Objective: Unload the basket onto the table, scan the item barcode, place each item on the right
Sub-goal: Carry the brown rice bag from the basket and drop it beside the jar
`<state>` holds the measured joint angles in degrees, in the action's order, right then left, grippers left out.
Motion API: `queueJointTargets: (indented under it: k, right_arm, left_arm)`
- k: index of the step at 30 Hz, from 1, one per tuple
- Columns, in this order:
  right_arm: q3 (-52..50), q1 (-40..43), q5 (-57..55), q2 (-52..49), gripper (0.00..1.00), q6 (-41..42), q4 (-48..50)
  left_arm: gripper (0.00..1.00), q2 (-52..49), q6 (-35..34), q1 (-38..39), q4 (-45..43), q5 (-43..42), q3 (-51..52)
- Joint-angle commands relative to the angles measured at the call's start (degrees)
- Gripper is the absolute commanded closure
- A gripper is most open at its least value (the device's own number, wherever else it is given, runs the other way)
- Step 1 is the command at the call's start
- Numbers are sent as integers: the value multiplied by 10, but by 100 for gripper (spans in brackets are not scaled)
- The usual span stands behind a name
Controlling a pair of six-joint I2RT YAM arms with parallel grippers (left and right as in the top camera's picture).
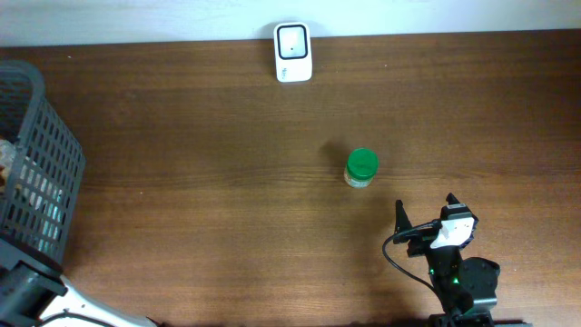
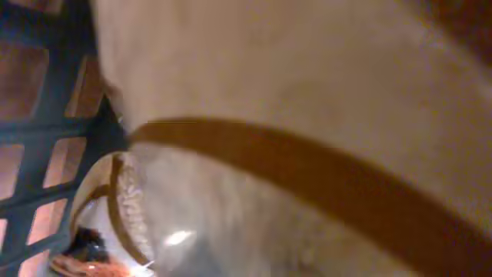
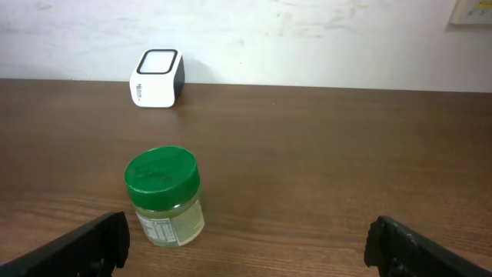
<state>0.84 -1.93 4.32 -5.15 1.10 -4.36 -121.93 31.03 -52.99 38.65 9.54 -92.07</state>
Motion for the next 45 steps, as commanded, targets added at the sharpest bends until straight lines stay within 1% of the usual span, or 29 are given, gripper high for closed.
queueJointTargets:
  k: [1,2,3,4,5,6,9,11,13,15,16,18,19,20,22,23,25,26,28,29,32,36,37,38,39,41,42,45]
  right_arm:
    - [-2,-3,-1,3,2,2,-3]
    - [-2,-3,-1,3,2,2,-3]
    - [-2,-3,-1,3,2,2,-3]
    - [-2,-3,-1,3,2,2,-3]
    - [-2,-3,-1,3,2,2,-3]
    - [-2,-3,-1,3,2,2,-3]
    - [-2,-3,-1,3,2,2,-3]
    - [-2,-3,-1,3,2,2,-3]
    - [-2,-3,-1,3,2,2,-3]
    - [-2,-3,-1,3,2,2,-3]
    - [-2,-3,-1,3,2,2,-3]
    - [-2,-3,-1,3,2,2,-3]
    - [-2,-3,-1,3,2,2,-3]
    - [-2,-3,-1,3,2,2,-3]
    - [-2,-3,-1,3,2,2,-3]
    - [-2,-3,-1,3,2,2,-3]
    - [-2,-3,-1,3,2,2,-3]
    - [-2,-3,-1,3,2,2,-3]
    - [-2,-3,-1,3,2,2,-3]
    - [-2,-3,-1,3,2,2,-3]
    - [-2,-3,-1,3,2,2,-3]
    - [-2,-3,-1,3,2,2,-3]
    - [-2,-3,-1,3,2,2,-3]
    - [-2,-3,-1,3,2,2,-3]
    - [-2,-3,-1,3,2,2,-3]
    - [-2,-3,-1,3,2,2,-3]
    - [-2,-3,-1,3,2,2,-3]
    - [-2,-3,-1,3,2,2,-3]
  left_arm:
    - [96,-31,-11,1,36,-12,7]
    - [100,-30,-30,1,49,-12,-6]
    - [100,-24,-49,1,71,-24,-28]
    - [100,-13,-49,4,94,-60,-50]
    - [100,2,-51,10,107,-88,-71]
    - [100,17,-61,19,111,-99,-92]
    - [100,84,-61,72,111,-103,-159]
    - [100,133,-64,117,109,-102,-225]
    - [100,186,-132,145,87,-102,-282]
    - [100,246,-201,165,73,-103,-295]
    - [100,268,-219,182,74,-103,-295]
    - [100,308,-295,272,113,-103,-295]
    - [100,311,-341,333,145,-103,-295]
    - [100,305,-373,391,180,-103,-294]
    - [100,264,-409,546,256,-103,-275]
    - [100,251,-425,574,267,-103,-268]
    - [100,187,-519,669,295,-103,-247]
    - [100,137,-602,720,316,-103,-240]
    - [100,83,-612,764,330,-103,-234]
    - [100,35,-630,795,332,-112,-229]
    - [100,-45,-769,852,335,-124,-228]
    - [99,-77,-799,897,329,-123,-226]
    - [75,-84,-799,903,326,-123,-226]
    - [0,-86,-798,905,321,-120,-226]
    - [1,-86,-798,904,315,-110,-226]
    - [1,-85,-774,895,304,-102,-227]
    - [1,-82,-769,876,313,-105,-240]
    - [1,-55,-681,814,324,-143,-317]
